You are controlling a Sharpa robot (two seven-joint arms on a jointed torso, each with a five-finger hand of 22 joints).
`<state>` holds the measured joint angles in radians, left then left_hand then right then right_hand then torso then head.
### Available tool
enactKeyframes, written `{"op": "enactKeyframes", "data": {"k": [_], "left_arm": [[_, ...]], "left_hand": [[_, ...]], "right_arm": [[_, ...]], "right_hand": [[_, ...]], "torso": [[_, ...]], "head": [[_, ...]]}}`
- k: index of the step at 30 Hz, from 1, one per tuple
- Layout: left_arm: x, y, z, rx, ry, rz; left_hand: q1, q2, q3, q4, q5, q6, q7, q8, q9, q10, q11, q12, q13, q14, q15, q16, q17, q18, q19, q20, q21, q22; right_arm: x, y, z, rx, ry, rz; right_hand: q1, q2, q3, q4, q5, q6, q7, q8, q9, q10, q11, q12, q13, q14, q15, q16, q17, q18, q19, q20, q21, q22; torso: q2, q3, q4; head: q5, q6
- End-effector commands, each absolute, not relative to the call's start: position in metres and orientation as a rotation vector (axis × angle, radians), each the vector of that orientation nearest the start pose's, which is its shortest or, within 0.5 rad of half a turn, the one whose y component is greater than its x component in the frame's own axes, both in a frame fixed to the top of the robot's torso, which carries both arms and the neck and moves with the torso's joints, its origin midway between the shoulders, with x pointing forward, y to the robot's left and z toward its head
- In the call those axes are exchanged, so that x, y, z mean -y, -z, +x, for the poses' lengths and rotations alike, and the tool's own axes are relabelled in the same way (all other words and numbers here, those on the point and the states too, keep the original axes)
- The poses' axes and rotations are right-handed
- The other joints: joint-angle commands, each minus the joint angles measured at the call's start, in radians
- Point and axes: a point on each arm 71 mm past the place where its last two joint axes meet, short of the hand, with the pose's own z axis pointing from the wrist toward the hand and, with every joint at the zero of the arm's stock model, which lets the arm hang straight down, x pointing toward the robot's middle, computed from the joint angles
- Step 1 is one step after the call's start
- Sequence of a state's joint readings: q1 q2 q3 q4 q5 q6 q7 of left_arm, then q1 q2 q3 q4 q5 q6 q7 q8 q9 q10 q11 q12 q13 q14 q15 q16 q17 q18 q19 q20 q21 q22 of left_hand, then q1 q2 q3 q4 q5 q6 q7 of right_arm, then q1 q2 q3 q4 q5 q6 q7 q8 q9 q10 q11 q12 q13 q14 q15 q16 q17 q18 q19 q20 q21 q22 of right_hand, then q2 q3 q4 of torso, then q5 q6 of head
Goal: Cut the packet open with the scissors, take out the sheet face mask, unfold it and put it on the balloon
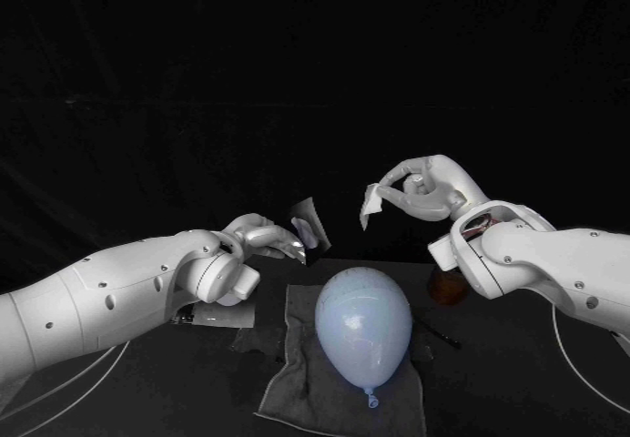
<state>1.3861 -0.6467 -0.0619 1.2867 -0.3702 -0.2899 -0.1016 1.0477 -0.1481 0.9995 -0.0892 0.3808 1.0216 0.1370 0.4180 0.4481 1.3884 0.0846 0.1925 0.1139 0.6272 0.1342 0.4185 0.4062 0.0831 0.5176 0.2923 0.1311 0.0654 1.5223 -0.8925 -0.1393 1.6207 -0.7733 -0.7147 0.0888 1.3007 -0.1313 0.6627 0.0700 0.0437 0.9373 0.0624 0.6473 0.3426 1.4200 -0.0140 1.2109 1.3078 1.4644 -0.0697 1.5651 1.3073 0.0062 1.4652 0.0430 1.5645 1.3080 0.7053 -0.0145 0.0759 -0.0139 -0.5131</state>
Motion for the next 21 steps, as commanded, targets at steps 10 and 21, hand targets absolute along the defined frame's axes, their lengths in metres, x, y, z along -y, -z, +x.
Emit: {"op": "enactKeyframes", "data": {"k": [10, 21], "left_arm": [[-0.226, 0.141, 0.509, -2.064, 1.299, -0.813], [-0.296, 0.169, 0.454, -2.635, 1.198, -0.656]], "left_hand": [[0.037, 0.041, -0.092, 0.067, -0.036, -0.030, 0.011, 0.004, 0.149, -0.046, 0.012, -0.015, -0.005, 0.051, -0.011, 0.034, -0.051, 0.052, 0.210, -0.006, 0.100, 0.042], [0.140, 0.073, -0.282, 0.135, -0.039, -0.062, 0.015, -0.022, 0.142, -0.073, 0.014, -0.052, -0.024, 0.212, -0.031, 0.023, -0.085, 0.095, 0.282, -0.009, 0.158, 0.066]], "right_arm": [[0.232, 0.040, 0.512, -1.200, -0.947, 0.391], [0.241, 0.042, 0.521, -1.192, -0.909, 0.398]], "right_hand": [[0.011, 0.004, 0.011, -0.019, 0.005, 0.006, 0.001, 0.003, 0.013, 0.003, 0.001, -0.004, 0.008, 0.105, -0.004, 0.002, 0.258, -0.006, 0.106, -0.007, 0.006, 0.263], [0.012, 0.005, 0.010, -0.020, 0.005, 0.006, 0.002, 0.003, 0.013, 0.003, 0.002, -0.005, 0.008, 0.105, -0.004, 0.001, 0.257, -0.006, 0.106, -0.007, 0.006, 0.263]], "torso": [[-0.001, 0.0007, 0.0013], [-0.007, 0.0020, 0.0036]], "head": [[0.041, -0.043], [0.092, -0.102]]}}
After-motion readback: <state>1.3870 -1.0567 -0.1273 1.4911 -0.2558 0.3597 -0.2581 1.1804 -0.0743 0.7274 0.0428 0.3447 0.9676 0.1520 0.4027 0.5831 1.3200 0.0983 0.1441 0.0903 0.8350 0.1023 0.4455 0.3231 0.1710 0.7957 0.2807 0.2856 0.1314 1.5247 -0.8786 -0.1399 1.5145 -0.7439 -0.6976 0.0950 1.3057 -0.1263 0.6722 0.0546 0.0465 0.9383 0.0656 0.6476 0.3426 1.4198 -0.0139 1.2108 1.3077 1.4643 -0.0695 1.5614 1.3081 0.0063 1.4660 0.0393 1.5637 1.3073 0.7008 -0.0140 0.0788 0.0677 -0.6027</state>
